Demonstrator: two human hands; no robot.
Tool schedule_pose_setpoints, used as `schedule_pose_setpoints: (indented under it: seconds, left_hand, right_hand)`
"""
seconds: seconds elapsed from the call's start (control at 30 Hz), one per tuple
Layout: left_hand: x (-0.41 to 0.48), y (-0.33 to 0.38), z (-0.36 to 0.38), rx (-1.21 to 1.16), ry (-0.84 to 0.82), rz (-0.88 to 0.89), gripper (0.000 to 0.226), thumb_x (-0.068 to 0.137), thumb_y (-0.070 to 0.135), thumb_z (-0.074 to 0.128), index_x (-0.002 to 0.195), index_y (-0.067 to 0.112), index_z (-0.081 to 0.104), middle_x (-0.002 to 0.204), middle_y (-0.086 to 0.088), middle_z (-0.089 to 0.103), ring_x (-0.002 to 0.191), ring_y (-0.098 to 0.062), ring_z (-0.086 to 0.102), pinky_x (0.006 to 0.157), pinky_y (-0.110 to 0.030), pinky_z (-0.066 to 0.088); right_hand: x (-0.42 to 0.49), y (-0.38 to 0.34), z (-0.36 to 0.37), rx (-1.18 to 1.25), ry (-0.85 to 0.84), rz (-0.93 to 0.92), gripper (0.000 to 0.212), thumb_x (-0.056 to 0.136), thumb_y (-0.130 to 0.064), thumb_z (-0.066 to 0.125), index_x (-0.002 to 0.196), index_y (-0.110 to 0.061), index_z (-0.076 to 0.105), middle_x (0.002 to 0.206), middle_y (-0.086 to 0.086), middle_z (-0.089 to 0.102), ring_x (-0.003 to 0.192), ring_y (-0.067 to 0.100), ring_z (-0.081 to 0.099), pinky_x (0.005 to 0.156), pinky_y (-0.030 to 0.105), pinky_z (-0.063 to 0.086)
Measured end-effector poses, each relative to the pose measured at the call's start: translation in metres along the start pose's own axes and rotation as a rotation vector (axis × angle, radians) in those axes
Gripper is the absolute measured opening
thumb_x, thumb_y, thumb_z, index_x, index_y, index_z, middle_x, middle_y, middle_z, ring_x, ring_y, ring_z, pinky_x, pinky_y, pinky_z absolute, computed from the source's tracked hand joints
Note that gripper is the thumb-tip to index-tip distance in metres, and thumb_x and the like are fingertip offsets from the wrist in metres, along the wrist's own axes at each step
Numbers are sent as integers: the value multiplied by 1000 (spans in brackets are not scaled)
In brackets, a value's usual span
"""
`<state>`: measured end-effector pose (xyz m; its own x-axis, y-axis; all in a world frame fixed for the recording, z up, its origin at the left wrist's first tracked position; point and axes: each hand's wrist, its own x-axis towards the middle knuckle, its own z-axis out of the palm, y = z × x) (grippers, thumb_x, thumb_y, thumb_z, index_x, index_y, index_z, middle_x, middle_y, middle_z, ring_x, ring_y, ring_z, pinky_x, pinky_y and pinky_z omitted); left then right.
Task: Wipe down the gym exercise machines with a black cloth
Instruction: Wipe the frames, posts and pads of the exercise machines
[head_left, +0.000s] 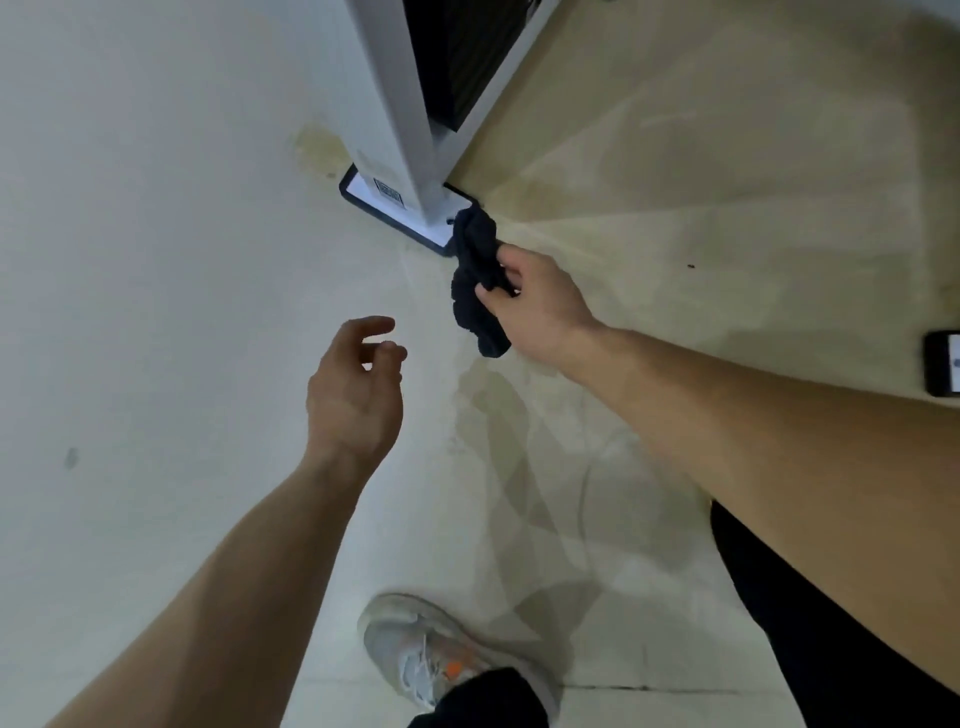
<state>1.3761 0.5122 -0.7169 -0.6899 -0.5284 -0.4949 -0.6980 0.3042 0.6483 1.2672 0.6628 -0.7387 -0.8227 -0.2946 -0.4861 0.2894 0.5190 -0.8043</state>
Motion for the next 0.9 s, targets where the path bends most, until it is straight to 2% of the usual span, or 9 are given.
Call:
schedule_pose_setpoints:
  seconds: [0.13,0.27,0.37,0.47,0.53,0.6,0.63,0.77,0.9]
  left_hand:
    - [-69,46,-33,-57,-136,79,34,101,30,44,132,43,52,115,12,66,96,-14,66,90,-42,56]
    - [-126,97,-71,-117,-198,141,45,104,27,41,144,47,39,121,15,63,94,-12,68,88,-43,57]
    - [-169,132,-111,-180,-147,190,39,102,28,48,138,42,49,115,11,70,97,-10,70,92,-45,55]
    - [-218,175,-156,-202,-126,212,26,99,23,53,118,39,60,99,10,75,83,-7,73,88,-40,56]
    - [-251,206,-189,-193,-132,254,19,98,23,56,108,37,64,92,9,75,81,-9,73,82,-35,55]
    - [-280,237,-221,-176,-161,307,13,97,25,59,104,33,67,88,7,76,78,-9,73,77,-32,52]
    - [-292,255,-237,-158,-169,339,11,96,26,61,102,33,67,86,7,76,77,-9,73,75,-31,51]
    - [-338,335,-293,-77,-137,472,10,94,24,63,93,31,70,82,7,75,72,-7,70,64,-21,46]
    - [-382,420,-341,-9,-97,612,9,94,22,62,93,29,68,83,8,73,67,-3,68,57,-6,41]
  right_hand:
    - [-82,-49,-19,4,-6,-4,22,95,-13,53,108,-25,66,98,-7,73,93,18,68,81,25,56]
    - [-147,-109,-33,-10,13,-58,28,96,-13,54,117,-27,67,103,-8,73,97,14,68,85,26,53]
    - [-198,-167,-47,-14,6,-141,33,95,-14,57,123,-29,66,105,-8,74,98,13,67,85,27,53]
    - [-253,-223,-75,38,42,-161,39,95,-14,61,131,-29,61,109,-4,73,101,15,67,90,30,54]
    - [-293,-260,-95,59,65,-180,41,94,-13,62,133,-29,59,110,-6,72,99,12,68,84,20,53]
    - [-332,-300,-116,73,93,-213,42,94,-14,64,133,-28,59,102,-13,70,91,6,66,73,7,49]
    - [-349,-320,-127,82,113,-231,41,94,-15,64,132,-29,59,96,-17,68,88,4,66,70,6,49]
    - [-401,-394,-173,85,229,-308,36,92,-19,66,125,-31,63,84,-29,62,88,1,66,75,15,52]
    - [-443,-479,-222,46,308,-394,36,93,-13,63,126,-28,63,97,-21,64,101,5,64,78,12,47]
